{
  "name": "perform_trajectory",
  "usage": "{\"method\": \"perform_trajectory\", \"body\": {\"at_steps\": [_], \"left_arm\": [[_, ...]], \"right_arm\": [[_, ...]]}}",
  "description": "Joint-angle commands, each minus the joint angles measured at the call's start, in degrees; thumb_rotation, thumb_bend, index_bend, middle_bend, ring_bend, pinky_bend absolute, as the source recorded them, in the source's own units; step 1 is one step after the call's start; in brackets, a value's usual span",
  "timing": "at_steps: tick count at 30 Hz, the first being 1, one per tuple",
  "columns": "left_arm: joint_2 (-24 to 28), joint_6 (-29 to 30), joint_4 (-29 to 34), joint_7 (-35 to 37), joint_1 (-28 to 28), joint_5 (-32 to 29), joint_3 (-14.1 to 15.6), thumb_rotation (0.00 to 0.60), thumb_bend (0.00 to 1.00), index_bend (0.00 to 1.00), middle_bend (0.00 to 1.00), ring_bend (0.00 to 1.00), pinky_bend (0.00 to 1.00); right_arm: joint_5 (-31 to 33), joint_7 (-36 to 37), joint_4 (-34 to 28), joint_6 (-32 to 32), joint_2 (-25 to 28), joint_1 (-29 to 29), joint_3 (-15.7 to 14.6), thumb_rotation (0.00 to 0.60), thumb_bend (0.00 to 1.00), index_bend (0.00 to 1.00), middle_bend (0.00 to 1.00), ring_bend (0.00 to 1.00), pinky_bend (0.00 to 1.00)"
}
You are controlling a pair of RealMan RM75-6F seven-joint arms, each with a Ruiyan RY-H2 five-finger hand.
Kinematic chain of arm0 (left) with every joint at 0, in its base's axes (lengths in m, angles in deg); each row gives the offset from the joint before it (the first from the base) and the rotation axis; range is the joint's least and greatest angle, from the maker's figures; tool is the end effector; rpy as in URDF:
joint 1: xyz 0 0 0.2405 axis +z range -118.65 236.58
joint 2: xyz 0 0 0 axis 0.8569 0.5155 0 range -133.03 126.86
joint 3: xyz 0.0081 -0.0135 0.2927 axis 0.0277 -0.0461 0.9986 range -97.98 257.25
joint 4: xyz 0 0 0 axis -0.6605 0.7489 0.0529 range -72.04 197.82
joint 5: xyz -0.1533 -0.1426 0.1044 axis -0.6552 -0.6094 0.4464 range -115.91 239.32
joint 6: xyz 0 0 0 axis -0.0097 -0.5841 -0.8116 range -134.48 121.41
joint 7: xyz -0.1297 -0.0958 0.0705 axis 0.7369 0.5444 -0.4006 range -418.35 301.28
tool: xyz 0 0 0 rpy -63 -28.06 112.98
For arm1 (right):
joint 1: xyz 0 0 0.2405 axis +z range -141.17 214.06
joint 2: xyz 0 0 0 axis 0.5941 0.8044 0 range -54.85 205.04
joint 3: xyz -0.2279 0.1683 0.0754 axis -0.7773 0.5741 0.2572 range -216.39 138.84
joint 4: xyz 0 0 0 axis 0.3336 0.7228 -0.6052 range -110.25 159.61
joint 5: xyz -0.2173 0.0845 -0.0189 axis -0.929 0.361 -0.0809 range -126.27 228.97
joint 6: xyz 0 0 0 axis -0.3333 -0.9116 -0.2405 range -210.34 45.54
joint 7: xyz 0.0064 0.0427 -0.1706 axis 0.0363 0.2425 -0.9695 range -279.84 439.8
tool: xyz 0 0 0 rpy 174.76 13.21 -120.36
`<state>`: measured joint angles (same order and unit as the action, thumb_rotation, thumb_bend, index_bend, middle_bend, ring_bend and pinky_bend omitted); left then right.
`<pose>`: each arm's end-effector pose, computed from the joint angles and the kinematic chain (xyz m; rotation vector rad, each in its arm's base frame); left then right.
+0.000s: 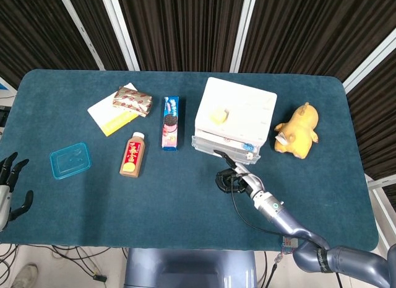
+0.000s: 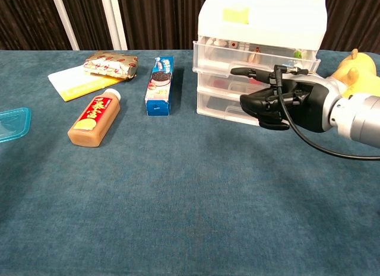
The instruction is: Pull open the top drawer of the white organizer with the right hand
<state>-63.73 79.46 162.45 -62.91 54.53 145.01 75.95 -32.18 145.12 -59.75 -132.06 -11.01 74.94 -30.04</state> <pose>-0.3367 0.2165 0.1696 -1.3380 -0.8983 -0.8909 -0.1696 -0.3700 -0.0560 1.3475 -2.2961 1.5284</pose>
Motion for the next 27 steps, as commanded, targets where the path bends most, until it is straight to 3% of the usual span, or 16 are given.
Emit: {"method": "perform_trajectory", "body": {"at_steps": [1,15,27], "left_arm": [[0.0,0.0,0.0,-0.1,0.0,0.0,0.0,0.6,0.44,0.12,0.0,0.0,0.0],[0.0,-0.1,0.0,-0.3,0.0,0.1,0.2,0.6,0.44,0.12,0.0,0.0,0.0],[-0.1,-0.3,0.0,-0.6,-0.1,0.1,0.2,0.6,0.44,0.12,0.0,0.0,0.0]], "right_arm": [[0.3,-0.3,-0.2,0.0,0.2,-0.1,-0.1,0.6,0.54,0.0,0.74,0.88,0.95],[2.9,-2.7,-0.7,-0.2,0.1,-0.9,0.1,0.6,0.54,0.0,0.74,0.88,0.95],[0.9,-6.0,-6.6,-4.9,3.0,-4.9,-2.7,0.6,0.54,0.0,0.73,0.88,0.95]]}}
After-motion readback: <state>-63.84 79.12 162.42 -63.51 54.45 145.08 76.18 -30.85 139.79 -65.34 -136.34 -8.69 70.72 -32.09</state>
